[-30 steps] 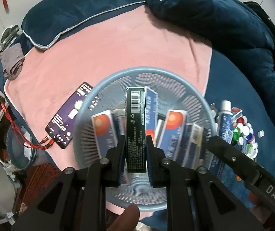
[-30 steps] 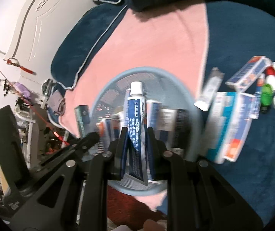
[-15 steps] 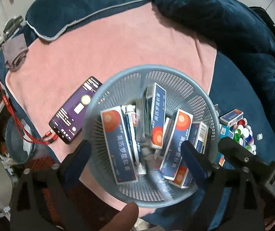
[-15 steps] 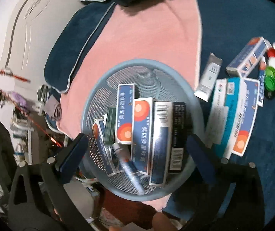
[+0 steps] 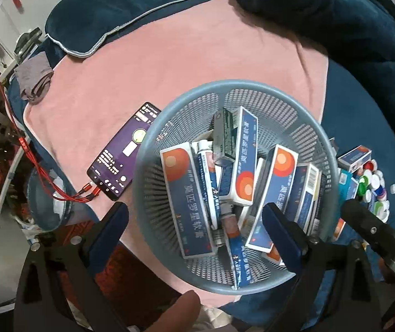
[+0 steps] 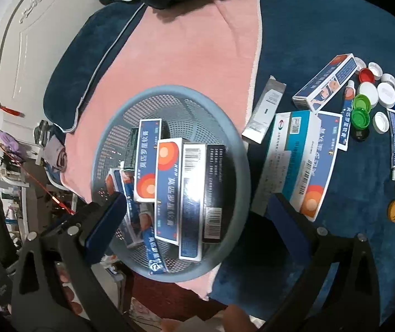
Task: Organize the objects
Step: 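Withdraw both tools from the basket back toward the medicine pile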
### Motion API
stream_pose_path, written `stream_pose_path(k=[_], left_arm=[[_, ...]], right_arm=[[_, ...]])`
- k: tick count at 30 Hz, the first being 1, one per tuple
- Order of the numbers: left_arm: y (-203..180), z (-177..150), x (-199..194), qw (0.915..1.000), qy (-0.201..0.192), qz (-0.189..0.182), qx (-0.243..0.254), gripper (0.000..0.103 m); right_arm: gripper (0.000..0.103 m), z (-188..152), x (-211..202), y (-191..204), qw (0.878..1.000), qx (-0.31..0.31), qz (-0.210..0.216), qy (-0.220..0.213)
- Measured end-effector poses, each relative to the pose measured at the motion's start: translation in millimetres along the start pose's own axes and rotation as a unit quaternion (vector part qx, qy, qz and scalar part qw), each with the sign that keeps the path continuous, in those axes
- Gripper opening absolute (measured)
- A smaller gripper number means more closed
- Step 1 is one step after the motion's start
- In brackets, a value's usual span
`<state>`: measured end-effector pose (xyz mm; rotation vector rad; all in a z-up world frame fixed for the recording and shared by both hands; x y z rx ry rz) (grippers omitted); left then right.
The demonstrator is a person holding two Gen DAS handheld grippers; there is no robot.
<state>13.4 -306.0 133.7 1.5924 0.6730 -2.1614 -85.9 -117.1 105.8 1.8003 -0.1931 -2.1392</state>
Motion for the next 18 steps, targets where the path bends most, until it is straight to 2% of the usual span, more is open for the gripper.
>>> stream_pose_path(k=[9,18], left_arm=[[-12,-3,5,0.9990,0.007,0.029,0.033,0.099],[-16,-4,8,0.9987,0.014,0.032,0.037,0.099]], right_arm=[[0.103,-1,0,-2,1.000,-0.006,-0.012,0.004],[0.103,-3,-1,-2,1.000,-0.013,-0.020,0.005]])
Point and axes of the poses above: each gripper's, at about its wrist camera, not at the fingertips, and x roughly the way its jaws point, y to its left, z to its top, the point moved 1 cm from there along x, roughly the way its jaws point, and after that the axes turned 9 degrees about -z, right-handed, at the moved point
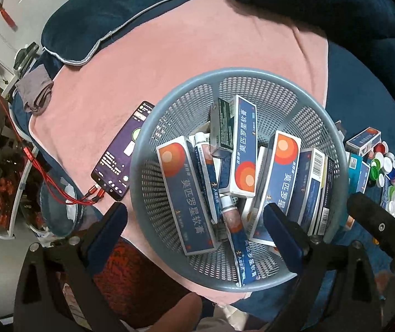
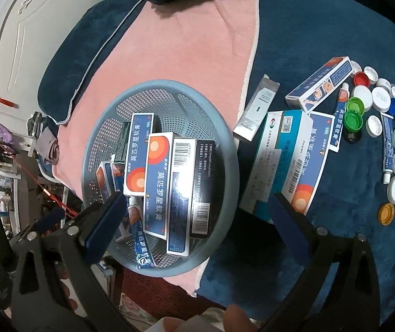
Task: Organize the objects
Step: 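Withdraw both tools from the basket back toward the medicine pile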
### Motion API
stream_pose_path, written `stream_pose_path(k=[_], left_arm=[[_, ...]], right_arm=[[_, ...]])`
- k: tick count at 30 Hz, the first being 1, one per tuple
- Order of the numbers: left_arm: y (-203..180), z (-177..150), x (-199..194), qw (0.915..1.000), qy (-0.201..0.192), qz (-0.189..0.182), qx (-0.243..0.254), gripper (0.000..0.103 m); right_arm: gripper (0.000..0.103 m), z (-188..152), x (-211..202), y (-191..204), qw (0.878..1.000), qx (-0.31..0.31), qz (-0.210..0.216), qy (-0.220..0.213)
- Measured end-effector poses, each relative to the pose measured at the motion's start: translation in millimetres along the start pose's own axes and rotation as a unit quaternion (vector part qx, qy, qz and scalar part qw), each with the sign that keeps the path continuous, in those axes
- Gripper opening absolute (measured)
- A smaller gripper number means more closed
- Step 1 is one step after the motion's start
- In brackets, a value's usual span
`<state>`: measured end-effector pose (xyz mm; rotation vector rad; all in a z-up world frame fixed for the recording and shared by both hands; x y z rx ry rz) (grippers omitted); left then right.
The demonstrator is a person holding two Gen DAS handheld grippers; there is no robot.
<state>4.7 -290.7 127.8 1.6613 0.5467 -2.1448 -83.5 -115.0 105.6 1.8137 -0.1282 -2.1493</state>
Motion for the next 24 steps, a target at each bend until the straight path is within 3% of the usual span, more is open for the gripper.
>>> stream_pose_path(k=[12,24], left_arm=[[-7,0,-1,1.0000,0.003,-0.002,0.001,0.102],[-41,-3,1,0.9997,0.008,-0.002,0.024,0.102]], right_arm=[[0.103,-3,-3,-6,1.000,0.000,-0.005,-0.001],[0.103,-6,-14,-33,1.000,0.008,-0.014,-0.006]])
Point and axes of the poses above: each gripper's, at about its wrist camera, not at the fingertips, and x roughly the way its jaws point, y to its left, z to its top, the point moved 1 cm from there along x, roughly the way its jaws point, and after that the axes turned 9 degrees about -z, right-handed, at the moved point
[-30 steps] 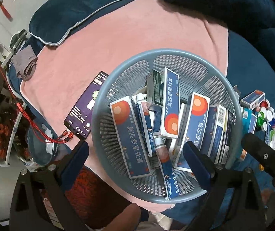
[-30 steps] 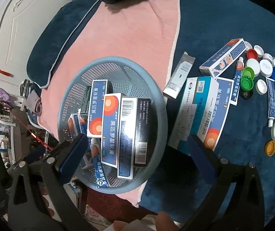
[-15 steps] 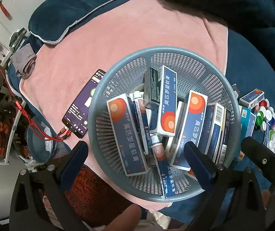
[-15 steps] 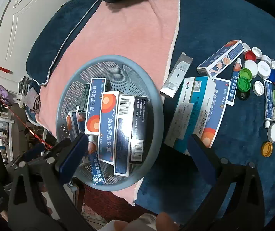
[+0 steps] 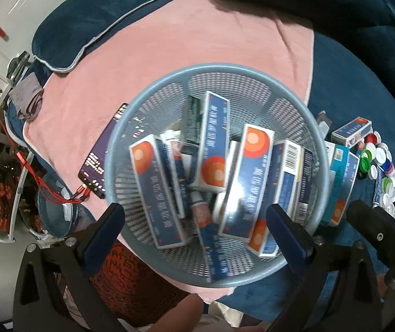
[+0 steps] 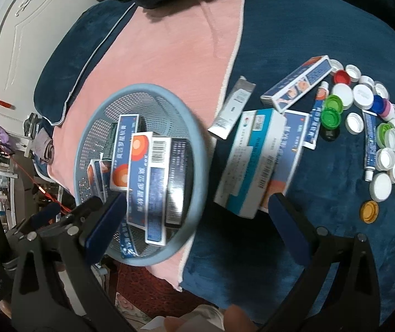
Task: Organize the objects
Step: 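Withdraw both tools from the basket back toward the medicine pile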
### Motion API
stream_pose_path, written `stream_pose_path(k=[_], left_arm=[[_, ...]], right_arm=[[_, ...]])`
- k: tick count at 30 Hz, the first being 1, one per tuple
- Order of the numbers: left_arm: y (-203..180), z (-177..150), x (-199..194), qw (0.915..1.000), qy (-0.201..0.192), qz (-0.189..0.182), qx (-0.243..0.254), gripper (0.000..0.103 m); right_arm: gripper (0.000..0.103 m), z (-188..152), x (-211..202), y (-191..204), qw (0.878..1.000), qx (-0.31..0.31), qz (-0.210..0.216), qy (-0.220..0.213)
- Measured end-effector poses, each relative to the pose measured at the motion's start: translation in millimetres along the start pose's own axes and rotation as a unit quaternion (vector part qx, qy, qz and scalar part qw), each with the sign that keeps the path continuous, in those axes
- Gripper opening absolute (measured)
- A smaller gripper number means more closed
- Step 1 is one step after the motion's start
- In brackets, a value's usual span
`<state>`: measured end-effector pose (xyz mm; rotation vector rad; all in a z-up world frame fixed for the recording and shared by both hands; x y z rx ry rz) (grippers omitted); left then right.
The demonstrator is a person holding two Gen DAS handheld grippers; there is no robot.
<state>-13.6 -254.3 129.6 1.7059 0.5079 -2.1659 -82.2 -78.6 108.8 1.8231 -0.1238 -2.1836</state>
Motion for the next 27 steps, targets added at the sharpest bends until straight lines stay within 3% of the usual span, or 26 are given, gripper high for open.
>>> stream_pose_path(k=[16,27], left_arm=[[-77,2,29,0.9984,0.031,-0.032,0.036,0.102],[-78,10,33,0.9988,0.031,-0.032,0.021,0.102]], right_arm=[[0.103,-2,12,-94,0.998,0.045,-0.031,0.019],[0.103,4,50,-89,0.997,0.055,0.012,0.052]])
Point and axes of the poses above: each gripper's, at about its wrist camera, not at the fingertips, and x roughly the way its jaws point, y to its left, z to its top, the point moved 1 cm from there along x, roughly the way its jaws point, and after that the axes turned 9 degrees about -z, right-handed, at the moved point
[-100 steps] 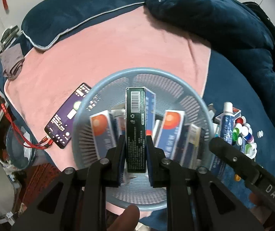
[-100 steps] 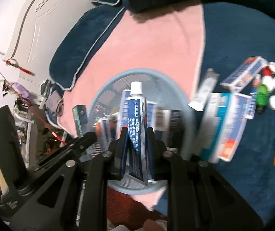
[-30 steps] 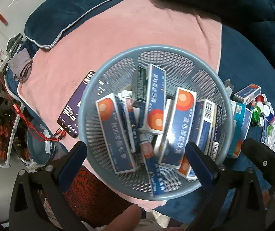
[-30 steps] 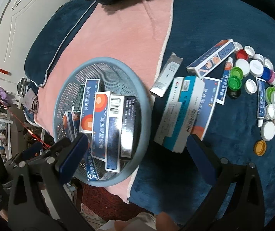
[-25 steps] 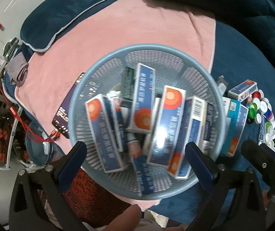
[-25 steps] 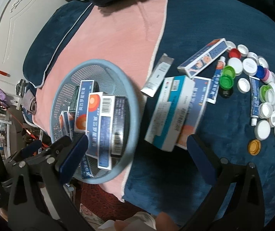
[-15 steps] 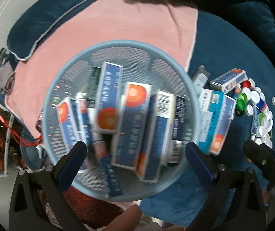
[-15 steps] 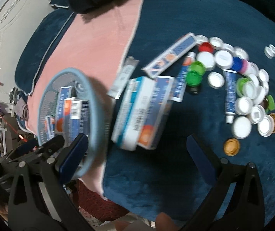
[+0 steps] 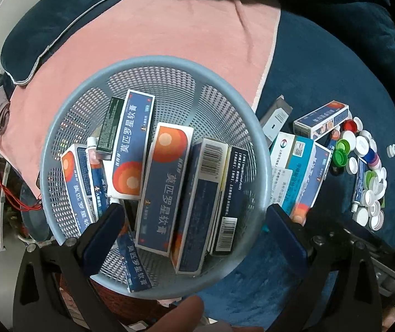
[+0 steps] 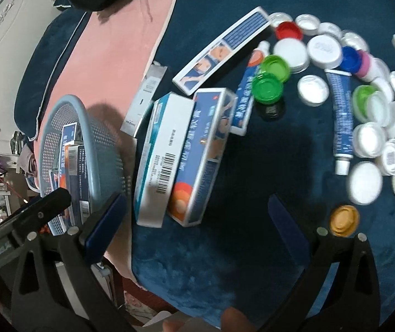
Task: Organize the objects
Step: 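Withdraw both tools from the basket back toward the medicine pile, then grasp a teal box with the left tool while the right tool grasps a blue ointment box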
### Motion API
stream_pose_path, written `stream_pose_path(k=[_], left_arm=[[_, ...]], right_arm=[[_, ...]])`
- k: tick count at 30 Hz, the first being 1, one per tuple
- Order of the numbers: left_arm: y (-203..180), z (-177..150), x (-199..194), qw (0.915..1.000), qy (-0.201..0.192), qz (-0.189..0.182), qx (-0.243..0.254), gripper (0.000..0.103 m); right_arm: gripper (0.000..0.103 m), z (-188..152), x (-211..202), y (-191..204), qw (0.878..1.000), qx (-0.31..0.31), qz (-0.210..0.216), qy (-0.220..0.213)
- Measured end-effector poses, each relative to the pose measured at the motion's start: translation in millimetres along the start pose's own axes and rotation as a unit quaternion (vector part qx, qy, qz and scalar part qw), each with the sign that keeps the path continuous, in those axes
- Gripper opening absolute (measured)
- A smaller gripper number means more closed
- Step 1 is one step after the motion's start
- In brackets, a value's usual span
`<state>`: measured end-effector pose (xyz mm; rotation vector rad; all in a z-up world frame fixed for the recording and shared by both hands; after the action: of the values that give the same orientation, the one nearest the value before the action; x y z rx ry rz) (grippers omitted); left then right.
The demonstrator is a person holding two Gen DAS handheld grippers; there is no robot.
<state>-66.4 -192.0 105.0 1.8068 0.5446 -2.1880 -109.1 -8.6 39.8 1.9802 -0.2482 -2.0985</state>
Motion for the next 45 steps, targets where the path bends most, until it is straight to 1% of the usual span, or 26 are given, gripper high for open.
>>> stream_pose_path(k=[2,7,11,15,16,18,19,21,22,23,27,28,31,37,38,40,41,43,45], left_arm=[[3,0,-2,1.0000,-0.001,-0.002,-0.004,0.102],[10,0,-5,0.9999,-0.005,-0.005,-0.011,0.102],[15,1,-3,0.9998,-0.004,-0.006,-0.016,0.102],[19,2,1,0.9998,0.001,-0.005,-0.021,0.102],[20,2,2,0.9998,0.003,-0.004,-0.021,0.102],[21,2,4,0.9998,0.004,-0.001,-0.021,0.102],[20,2,5,0.9998,0.005,0.000,-0.020,0.102],[20,1,5,0.9998,0.006,0.001,-0.019,0.102],[20,1,6,0.9998,0.007,0.001,-0.018,0.102],[20,1,6,0.9998,0.008,0.001,-0.017,0.102],[16,0,7,0.9999,0.009,0.003,-0.014,0.102],[14,0,7,0.9999,0.010,0.003,-0.013,0.102],[6,0,7,0.9999,0.011,-0.001,-0.005,0.102],[-25,-6,4,0.9996,0.013,-0.008,0.024,0.102],[-31,-8,4,0.9994,0.013,-0.009,0.029,0.102],[-44,-11,6,0.9989,0.016,-0.009,0.043,0.102],[-53,-14,7,0.9984,0.017,-0.008,0.053,0.102],[-70,-17,11,0.9971,0.021,-0.007,0.073,0.102],[-89,-22,15,0.9954,0.022,-0.008,0.093,0.102]], right_arm=[[0.103,1,4,2,1.000,0.005,0.007,0.002],[0.103,5,23,-1,0.998,0.043,0.038,0.016],[0.103,8,34,3,0.996,0.066,0.063,0.017],[0.103,11,41,12,0.995,0.072,0.069,0.010],[0.101,10,43,12,0.995,0.073,0.071,0.009],[0.084,9,45,14,0.995,0.076,0.068,0.013],[0.070,9,46,13,0.995,0.073,0.065,0.015],[0.066,8,45,11,0.994,0.074,0.073,0.014],[0.058,8,43,9,0.993,0.077,0.084,0.013],[0.056,8,40,8,0.993,0.080,0.087,0.011],[0.056,6,27,0,0.994,0.081,0.071,0.002],[0.053,5,23,-2,0.994,0.084,0.069,-0.002],[0.052,5,8,-14,0.994,0.090,0.058,-0.015],[0.052,0,-26,-63,0.991,0.124,0.034,-0.043],[0.054,-1,-30,-71,0.990,0.131,0.025,-0.046],[0.055,-5,-35,-91,0.988,0.150,-0.003,-0.047],[0.058,-7,-37,-103,0.986,0.162,-0.008,-0.045],[0.065,-9,-41,-116,0.983,0.176,-0.002,-0.045],[0.069,-10,-50,-127,0.981,0.184,-0.001,-0.056]])
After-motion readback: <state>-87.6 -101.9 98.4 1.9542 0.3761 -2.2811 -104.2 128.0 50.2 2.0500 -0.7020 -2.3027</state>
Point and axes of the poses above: each gripper's, at about its wrist camera, not at the fingertips, and x roughly the way its jaws point, y to its left, z to its top, the point moved 1 cm from there along x, roughly the way its jaws point, and after that the axes turned 9 degrees about -z, right-handed, at the moved point
